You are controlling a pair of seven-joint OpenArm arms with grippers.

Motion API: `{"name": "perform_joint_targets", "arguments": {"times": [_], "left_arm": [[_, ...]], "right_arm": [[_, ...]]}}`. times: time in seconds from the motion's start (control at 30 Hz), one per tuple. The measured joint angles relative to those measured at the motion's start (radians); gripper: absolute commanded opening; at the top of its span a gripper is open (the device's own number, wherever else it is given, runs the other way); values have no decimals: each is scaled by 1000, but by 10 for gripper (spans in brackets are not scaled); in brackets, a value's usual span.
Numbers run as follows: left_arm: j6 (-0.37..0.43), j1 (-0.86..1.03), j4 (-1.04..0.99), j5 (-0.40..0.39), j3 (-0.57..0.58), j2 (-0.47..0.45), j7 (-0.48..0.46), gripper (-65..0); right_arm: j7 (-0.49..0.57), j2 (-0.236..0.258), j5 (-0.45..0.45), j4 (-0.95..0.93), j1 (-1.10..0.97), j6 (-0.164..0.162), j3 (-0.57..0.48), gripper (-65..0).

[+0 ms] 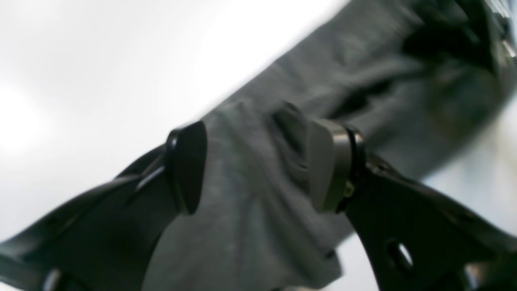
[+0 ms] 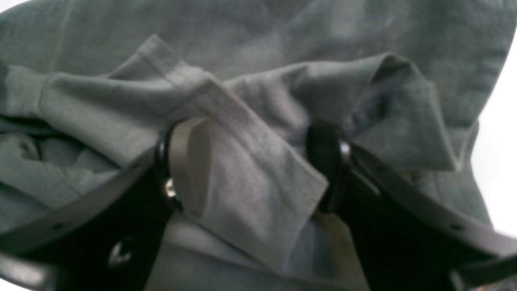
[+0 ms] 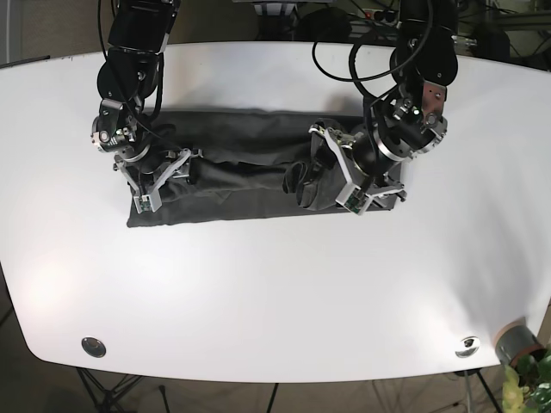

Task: Fold the T-shirt properly
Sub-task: 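Grasp the shirt end with the left gripper and fold it toward the right gripper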

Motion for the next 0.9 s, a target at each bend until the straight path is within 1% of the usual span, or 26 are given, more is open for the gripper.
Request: {"name": "perform_joint_targets", "arguments": {"times": [0.07,0.13,0.2,0.23,0.3,0.37,0.47,0.53,0.63,0.73,0.77,0.9], "left_arm": [[-3,17,-6,-7,-53,2,-6,-283],[1,37,-19,0,-100,1,-13,-283],[0,47,-46,1,-129,-1,-11,-283],[1,48,-60,1,-137,-1,-6,-283],[1,48,-97,4,-144,0,-7,-285],[-8,48,-125,-6,-145,0,-8,-285],[-77,49,-171,0,-143,3,-12,-285],[-149,53,-184,2,-143,3,-9,-285],[-220,61,-186,3,-142,10,-9,-286],[-233,70,-186,4,-128,10,-10,-286],[-233,70,-186,8,-114,8,-7,-286],[-233,64,-186,9,-39,3,-7,-286]], "right_arm": [[0,0,1,0,1,0,1,-293],[-3,0,25,0,0,-2,2,-293],[-12,4,84,0,-1,-2,6,-293],[-16,6,98,0,-2,-2,5,-293],[-19,6,169,0,-3,-2,6,-293],[-19,6,218,0,-3,-2,6,-292],[-27,12,338,0,-3,2,52,-289],[-22,23,414,0,-4,-2,105,-289],[-19,41,502,-1,-6,-6,179,-289],[-26,74,536,-5,-7,-8,219,-289],[-26,89,536,-5,-6,-13,232,-289],[-25,121,544,-6,-8,-13,275,-289]]}}
